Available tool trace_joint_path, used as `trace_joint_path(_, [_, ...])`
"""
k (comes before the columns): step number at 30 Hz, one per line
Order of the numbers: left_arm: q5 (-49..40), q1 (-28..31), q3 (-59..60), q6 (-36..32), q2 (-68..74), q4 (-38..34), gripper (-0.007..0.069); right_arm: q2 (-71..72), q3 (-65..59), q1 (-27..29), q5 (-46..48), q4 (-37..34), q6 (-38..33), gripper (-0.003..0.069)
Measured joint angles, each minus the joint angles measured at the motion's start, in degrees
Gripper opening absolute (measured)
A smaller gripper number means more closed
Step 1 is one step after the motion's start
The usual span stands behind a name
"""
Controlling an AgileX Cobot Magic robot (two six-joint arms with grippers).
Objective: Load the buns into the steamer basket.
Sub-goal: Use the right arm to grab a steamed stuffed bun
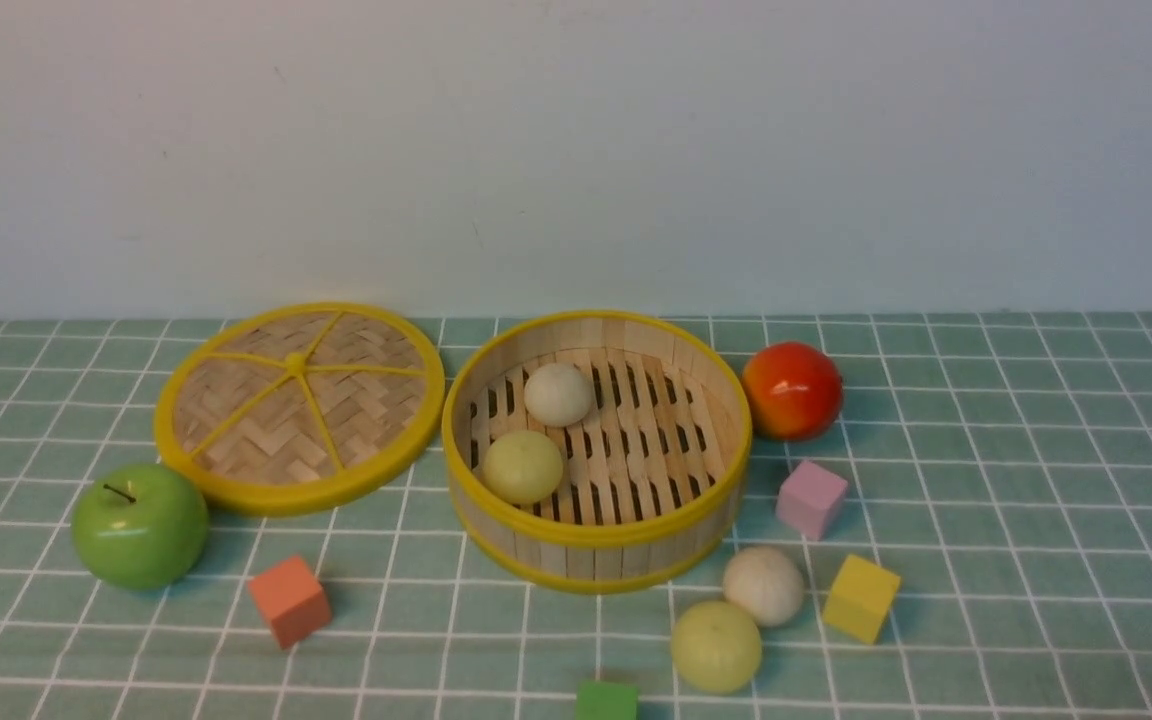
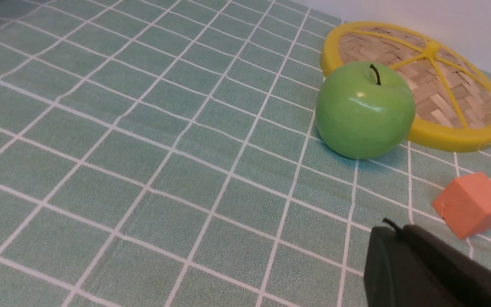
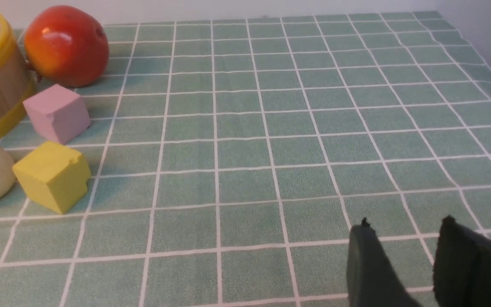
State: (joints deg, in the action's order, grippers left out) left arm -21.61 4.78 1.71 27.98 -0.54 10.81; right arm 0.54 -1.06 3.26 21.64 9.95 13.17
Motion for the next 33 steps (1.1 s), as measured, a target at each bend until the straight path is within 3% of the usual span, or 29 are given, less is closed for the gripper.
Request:
trace_joint_path(11, [0.0, 0.0, 0.05, 0.0, 0.0, 0.0, 0.0021, 0.0, -0.3, 0.0, -2.92, -0.05, 0.0, 0.024])
trace_joint_path(24, [0.0, 0.0, 0.05, 0.0, 0.0, 0.0, 0.0036, 0.0, -0.41, 0.0, -32.81, -2.24, 0.0, 0.024])
trace_joint_path(29, [0.0, 0.0, 0.05, 0.0, 0.0, 0.0, 0.0039, 0.0, 0.3, 0.0, -34.02, -3.59, 4.24, 0.024])
trace_joint_path(33, [0.0, 0.0, 0.05, 0.0, 0.0, 0.0, 0.0047, -1.75, 8.11, 0.0, -28.59, -4.87, 9.39, 0.024])
